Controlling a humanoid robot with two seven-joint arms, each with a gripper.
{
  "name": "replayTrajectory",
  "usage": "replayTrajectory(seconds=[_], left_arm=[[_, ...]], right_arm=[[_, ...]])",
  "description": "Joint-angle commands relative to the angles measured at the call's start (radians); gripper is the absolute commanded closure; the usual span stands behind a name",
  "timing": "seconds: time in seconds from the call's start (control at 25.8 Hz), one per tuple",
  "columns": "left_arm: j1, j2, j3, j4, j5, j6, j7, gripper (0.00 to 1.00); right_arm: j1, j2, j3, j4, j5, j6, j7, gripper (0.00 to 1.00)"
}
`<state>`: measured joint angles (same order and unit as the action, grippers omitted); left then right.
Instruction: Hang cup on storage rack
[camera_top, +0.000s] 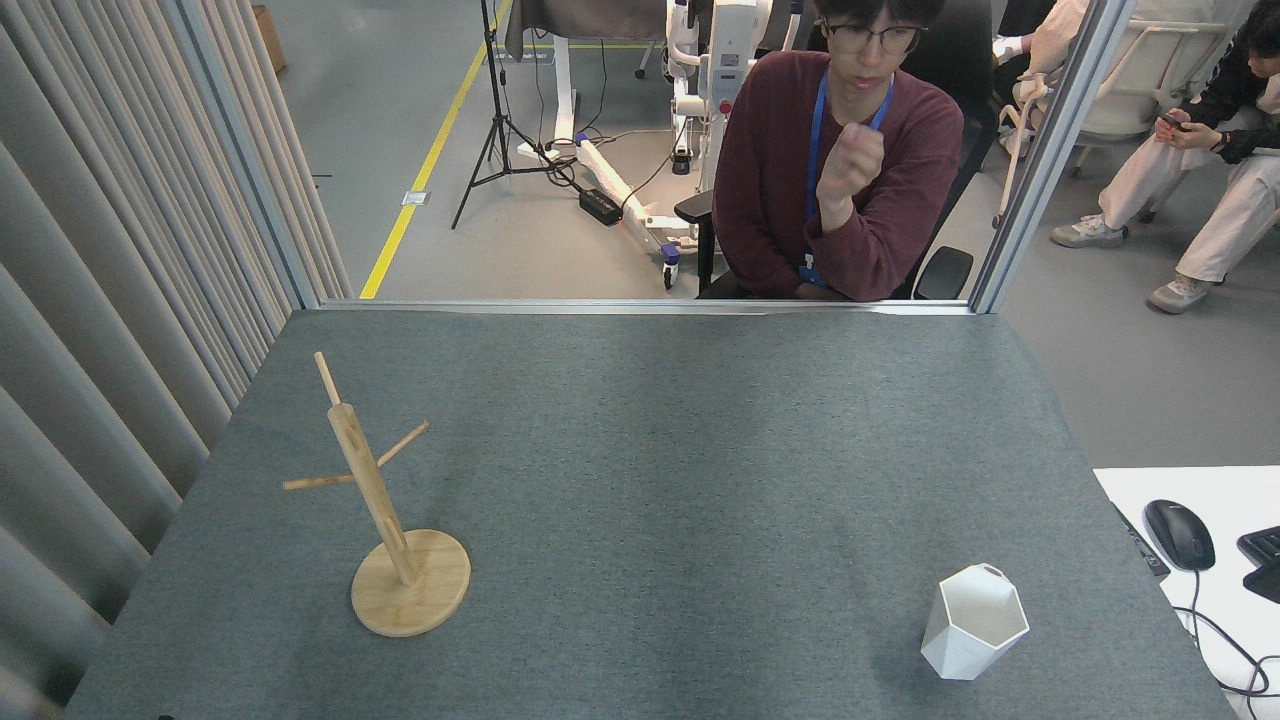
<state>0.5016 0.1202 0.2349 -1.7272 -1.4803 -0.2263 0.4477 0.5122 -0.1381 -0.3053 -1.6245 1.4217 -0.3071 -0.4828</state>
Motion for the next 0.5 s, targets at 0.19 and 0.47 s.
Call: replayTrajectory(seconds=[0.19,0.47], left_arm=[[-0.002,-0.004,0.003,0.005,0.0,0.012,0.002,0.0],[-0.003,-0.004,0.008,0.002,0.0,0.013,0.002,0.0]], right_arm=[[-0.023,0.0,0.0,0.015,0.003,0.011,0.006,0.02],[-0.192,-0.044,0.005,0.158,0.025,0.01,0.047,0.02]])
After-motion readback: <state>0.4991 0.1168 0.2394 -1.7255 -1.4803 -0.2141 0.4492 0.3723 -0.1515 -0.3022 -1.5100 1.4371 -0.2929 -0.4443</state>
